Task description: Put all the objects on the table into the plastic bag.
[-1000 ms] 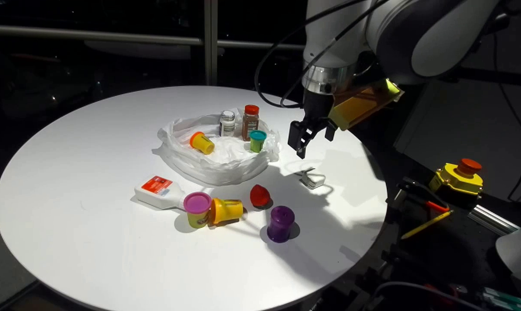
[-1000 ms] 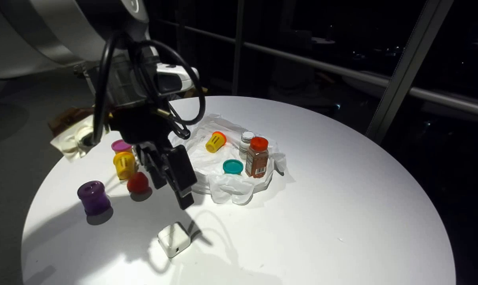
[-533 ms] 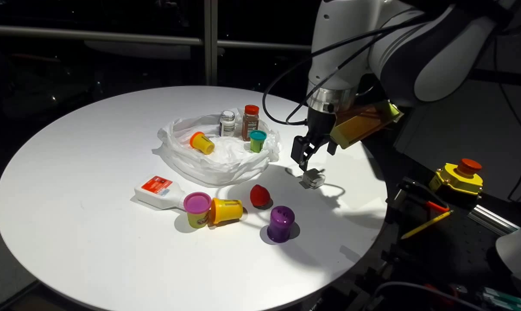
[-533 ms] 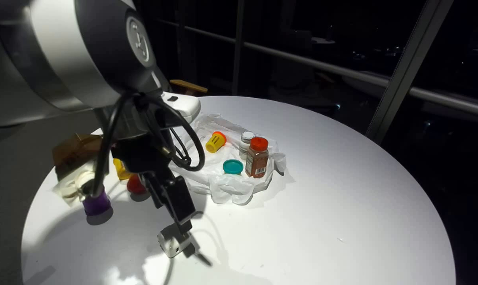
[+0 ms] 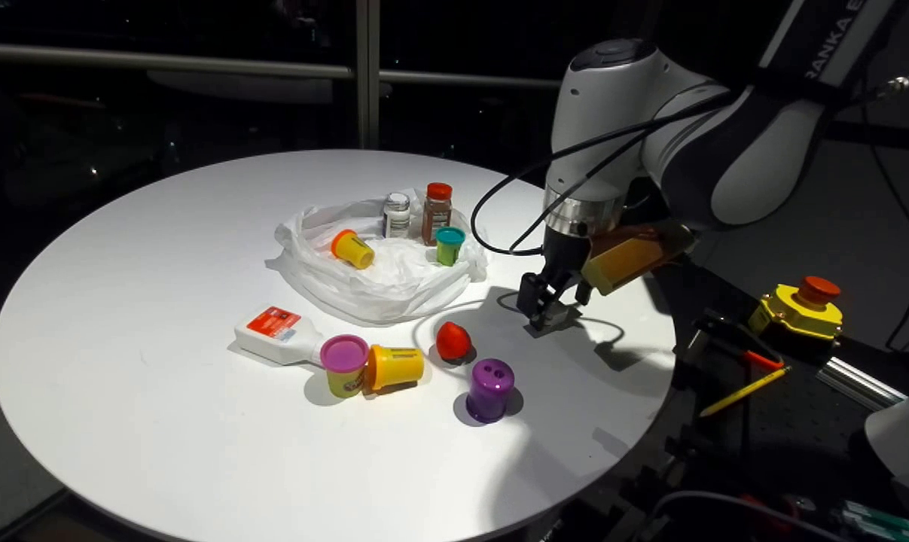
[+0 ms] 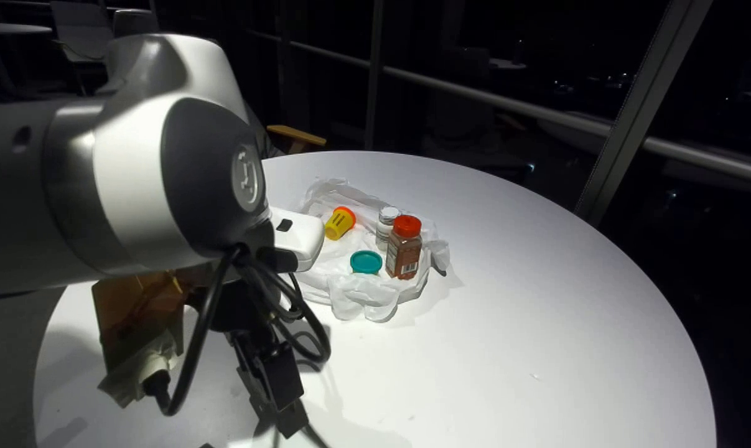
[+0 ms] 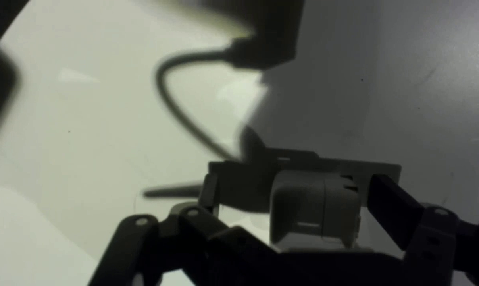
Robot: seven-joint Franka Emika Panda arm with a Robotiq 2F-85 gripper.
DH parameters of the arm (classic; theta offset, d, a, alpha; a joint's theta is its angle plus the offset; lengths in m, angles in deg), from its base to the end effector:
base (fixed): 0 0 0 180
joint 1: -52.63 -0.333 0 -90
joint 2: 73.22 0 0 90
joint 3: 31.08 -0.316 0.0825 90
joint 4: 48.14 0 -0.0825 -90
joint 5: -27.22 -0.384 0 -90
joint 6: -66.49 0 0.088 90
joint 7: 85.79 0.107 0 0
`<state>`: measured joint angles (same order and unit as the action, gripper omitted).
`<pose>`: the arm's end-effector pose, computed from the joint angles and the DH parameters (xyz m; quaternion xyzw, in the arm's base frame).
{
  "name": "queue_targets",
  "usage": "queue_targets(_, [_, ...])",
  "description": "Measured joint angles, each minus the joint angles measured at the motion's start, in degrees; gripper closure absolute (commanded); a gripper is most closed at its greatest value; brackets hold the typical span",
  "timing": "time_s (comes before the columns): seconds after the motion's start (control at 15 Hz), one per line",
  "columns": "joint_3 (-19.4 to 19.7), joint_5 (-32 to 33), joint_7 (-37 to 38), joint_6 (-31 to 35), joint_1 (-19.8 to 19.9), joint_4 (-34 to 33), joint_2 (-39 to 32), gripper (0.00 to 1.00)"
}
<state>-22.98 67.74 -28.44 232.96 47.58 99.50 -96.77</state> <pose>0.4084 0.0096 0.1064 0.9795 -0.1722 0.0022 0.1049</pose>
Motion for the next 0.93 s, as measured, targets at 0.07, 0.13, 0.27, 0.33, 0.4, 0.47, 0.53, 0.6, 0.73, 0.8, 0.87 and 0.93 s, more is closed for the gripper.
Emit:
queue_targets(0.07, [0.2, 0.0, 0.0, 1.0, 0.1, -0.1, -0.5, 0.37])
queue_targets(0.13, [0.5, 0.0, 0.1, 2.1, 0.1, -0.1, -0.7, 0.47])
queue_targets(0.27, [1.7, 0.4, 0.3, 3.8, -0.3, -0.4, -0.6, 0.62])
queue_targets(0.33, [2.1, 0.6, 0.3, 4.3, -0.4, -0.4, -0.5, 0.7])
queue_targets(0.4, [2.4, 0.6, 0.3, 4.7, -0.5, -0.4, -0.4, 0.73])
queue_targets(0.47, [2.4, 0.6, 0.3, 4.8, -0.5, -0.4, -0.2, 0.73])
queue_targets(0.53, [2.4, 0.6, 0.3, 4.5, -0.5, -0.3, -0.2, 0.73])
queue_targets(0.6, [2.2, 0.5, 0.3, 3.8, -0.5, -0.3, 0.0, 0.73])
queue_targets(0.73, [1.3, -0.9, 0.3, 0.0, -0.6, -0.4, 1.2, 0.73])
queue_targets(0.8, [0.8, -1.8, 0.3, -2.7, -0.7, -0.6, 2.4, 0.73])
queue_targets(0.87, [0.1, -2.7, 0.3, -5.4, -0.8, -1.2, 3.8, 0.73])
queue_targets(0.93, [-0.5, -3.5, 0.3, -8.0, -1.1, -2.0, 5.3, 0.73])
